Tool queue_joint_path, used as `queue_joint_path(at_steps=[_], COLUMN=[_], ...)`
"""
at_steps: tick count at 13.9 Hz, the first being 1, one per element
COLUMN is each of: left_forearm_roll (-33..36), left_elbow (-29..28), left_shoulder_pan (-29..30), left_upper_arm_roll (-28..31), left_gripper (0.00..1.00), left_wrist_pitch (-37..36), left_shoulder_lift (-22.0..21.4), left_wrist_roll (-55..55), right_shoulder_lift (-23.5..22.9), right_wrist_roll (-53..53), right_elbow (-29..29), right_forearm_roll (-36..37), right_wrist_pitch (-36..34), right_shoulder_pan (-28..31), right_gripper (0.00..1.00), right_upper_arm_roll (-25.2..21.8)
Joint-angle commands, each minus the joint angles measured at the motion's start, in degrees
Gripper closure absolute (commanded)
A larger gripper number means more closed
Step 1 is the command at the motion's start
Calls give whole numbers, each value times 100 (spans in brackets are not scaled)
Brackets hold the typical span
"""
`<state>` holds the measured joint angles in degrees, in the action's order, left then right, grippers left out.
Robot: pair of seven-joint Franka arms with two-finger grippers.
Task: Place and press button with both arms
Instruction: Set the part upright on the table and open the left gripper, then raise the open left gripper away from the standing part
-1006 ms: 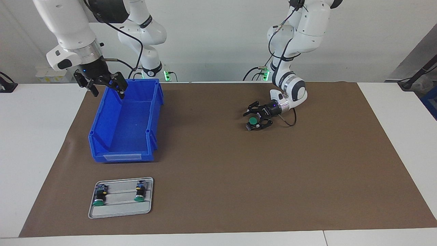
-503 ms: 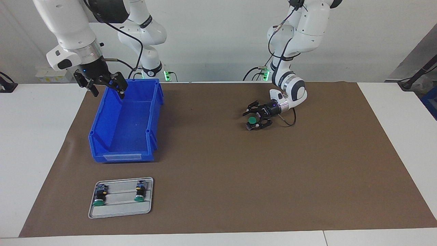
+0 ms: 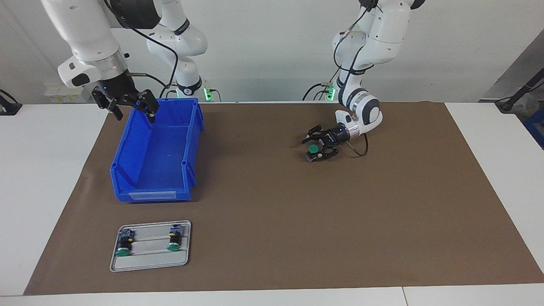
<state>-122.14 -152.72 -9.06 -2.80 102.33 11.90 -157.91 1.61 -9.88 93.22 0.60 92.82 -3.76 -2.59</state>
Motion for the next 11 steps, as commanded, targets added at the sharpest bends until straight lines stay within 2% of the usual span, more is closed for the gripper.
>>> queue_joint_path(at_steps=[1, 3, 5, 7, 11], left_forearm_roll=[6, 6, 6, 6, 6], left_elbow=[-188, -171, -153, -118, -100], left_shoulder_pan=[-123, -123, -123, -123, -122], left_upper_arm_roll=[69, 69, 69, 78, 69], left_gripper=[14, 9, 8, 2, 2], left_wrist_pitch=[269, 287, 296, 366, 542], left_shoulder_lift=[-13, -21, -39, -74, -337], left_wrist_roll=[-715, -706, -698, -671, -391], right_shoulder_lift=[129, 129, 129, 129, 129], right_wrist_roll=[-49, -49, -49, -49, -49], right_elbow=[161, 161, 161, 161, 161], right_forearm_roll=[72, 72, 72, 63, 72], right_wrist_pitch=[88, 88, 88, 88, 88], right_shoulder_pan=[7, 7, 7, 7, 7], right_gripper=[0, 0, 0, 0, 0], right_upper_arm_roll=[21, 21, 21, 21, 21])
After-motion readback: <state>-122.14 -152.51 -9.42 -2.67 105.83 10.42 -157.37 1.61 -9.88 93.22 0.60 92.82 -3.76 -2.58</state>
